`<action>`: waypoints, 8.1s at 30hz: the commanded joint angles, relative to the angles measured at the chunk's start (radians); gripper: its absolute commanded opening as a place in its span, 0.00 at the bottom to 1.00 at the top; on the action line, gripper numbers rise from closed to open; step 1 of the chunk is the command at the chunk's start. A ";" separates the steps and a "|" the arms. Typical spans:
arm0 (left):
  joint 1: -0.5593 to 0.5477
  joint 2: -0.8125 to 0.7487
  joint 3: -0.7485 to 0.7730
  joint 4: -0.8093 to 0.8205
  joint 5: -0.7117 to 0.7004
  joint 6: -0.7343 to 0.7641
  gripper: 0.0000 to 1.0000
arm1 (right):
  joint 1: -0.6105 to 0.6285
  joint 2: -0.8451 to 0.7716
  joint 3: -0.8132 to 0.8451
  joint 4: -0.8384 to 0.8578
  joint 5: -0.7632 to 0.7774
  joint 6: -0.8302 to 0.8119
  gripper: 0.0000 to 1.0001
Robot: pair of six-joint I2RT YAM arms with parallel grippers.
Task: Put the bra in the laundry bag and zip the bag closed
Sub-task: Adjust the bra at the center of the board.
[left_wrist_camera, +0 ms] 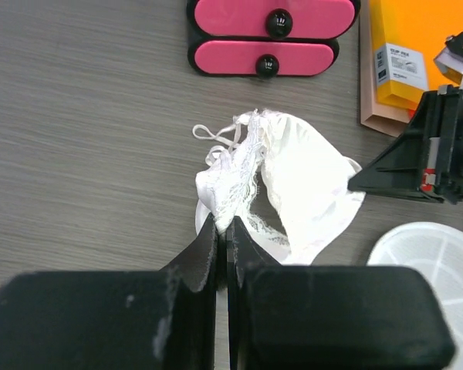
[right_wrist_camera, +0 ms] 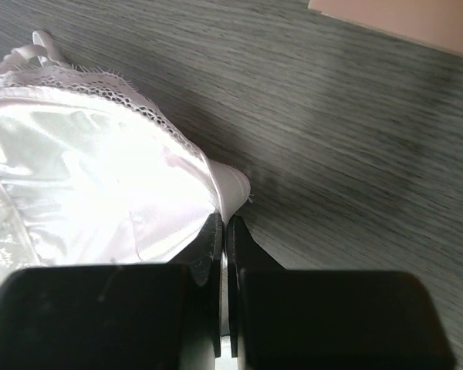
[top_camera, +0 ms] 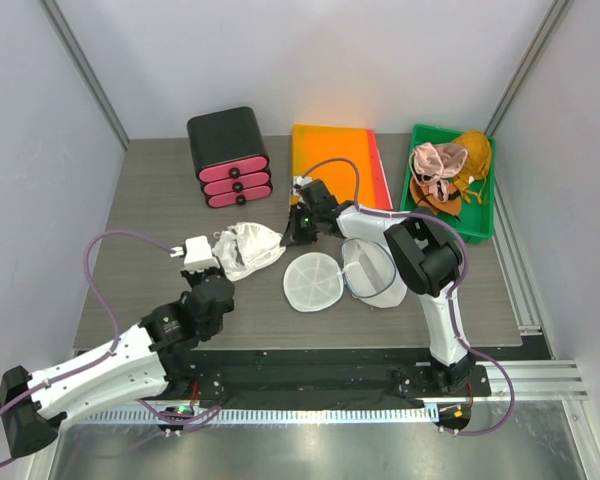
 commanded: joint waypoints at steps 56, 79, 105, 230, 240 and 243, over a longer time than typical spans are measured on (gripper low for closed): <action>0.089 0.664 0.589 -0.183 0.119 0.059 0.00 | 0.055 -0.169 -0.021 -0.016 0.025 0.036 0.01; 0.044 0.893 0.622 0.011 0.171 0.011 0.58 | -0.016 -0.175 -0.124 0.116 -0.084 0.130 0.02; 0.497 0.386 0.265 0.047 0.901 -0.145 0.82 | -0.049 -0.333 -0.217 0.044 -0.258 -0.140 0.85; 0.738 0.897 0.357 0.368 1.377 0.151 0.06 | 0.070 -0.491 -0.348 0.137 -0.395 -0.410 0.01; 0.738 0.887 0.298 0.434 1.515 0.190 0.06 | 0.030 -0.343 -0.210 0.163 -0.334 -0.351 0.01; 0.738 0.887 0.295 0.429 1.513 0.188 0.06 | 0.017 -0.274 -0.150 0.182 -0.283 -0.340 0.01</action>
